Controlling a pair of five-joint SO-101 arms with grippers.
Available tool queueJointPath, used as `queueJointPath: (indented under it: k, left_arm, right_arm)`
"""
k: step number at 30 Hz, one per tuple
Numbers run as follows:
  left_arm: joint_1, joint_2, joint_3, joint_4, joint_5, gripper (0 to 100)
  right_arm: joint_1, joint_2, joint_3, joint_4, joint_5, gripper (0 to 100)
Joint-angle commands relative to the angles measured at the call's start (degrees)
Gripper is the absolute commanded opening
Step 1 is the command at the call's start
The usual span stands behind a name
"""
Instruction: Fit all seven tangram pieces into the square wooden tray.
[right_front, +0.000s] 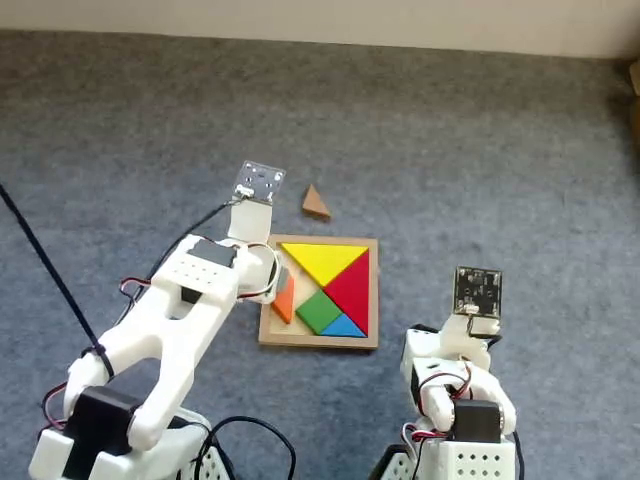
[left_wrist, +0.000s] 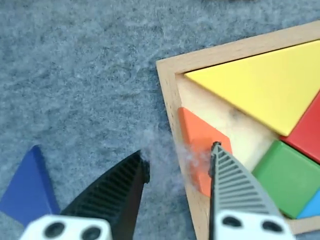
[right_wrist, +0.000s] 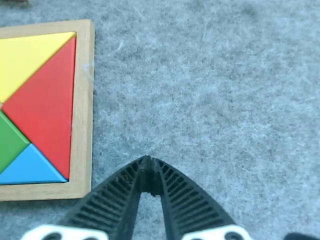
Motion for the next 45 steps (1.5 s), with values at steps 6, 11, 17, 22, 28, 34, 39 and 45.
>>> queueJointPath:
  k: [6,11,17,22,28,34,39,45]
  left_arm:
    - [-0.7,-2.3,-8.2,10.2,-0.4,16]
    - [-0.6,-2.3,-9.5,12.6,-0.4,16]
    - [-0.2,-1.7,-8.9,12.2,-0.4,17]
    - [-0.5,-1.6,-6.4,8.4,-0.4,17]
    - [-0.4,-1.6,-3.4,2.7,-0.3,17]
    - [-0.6,-1.5,-3.5,2.3,-0.3,17]
    - [-0.6,5.2,-6.1,0.1,-0.3,17]
    - [-0.8,17.3,-20.1,8.2,0.1,17]
  right_arm:
    - [0.7,-0.7,8.0,0.4,-0.5,0.5]
    - [0.7,-0.7,8.0,0.4,-0.5,0.5]
    - [0.7,-0.7,8.0,0.4,-0.5,0.5]
    - [0.7,-0.7,8.0,0.4,-0.5,0.5]
    - [0.7,-0.7,8.0,0.4,-0.5,0.5]
    - [0.7,-0.7,8.0,0.4,-0.5,0.5]
    - [0.7,-0.7,8.0,0.4,-0.5,0.5]
    - [0.7,-0.7,8.0,0.4,-0.5,0.5]
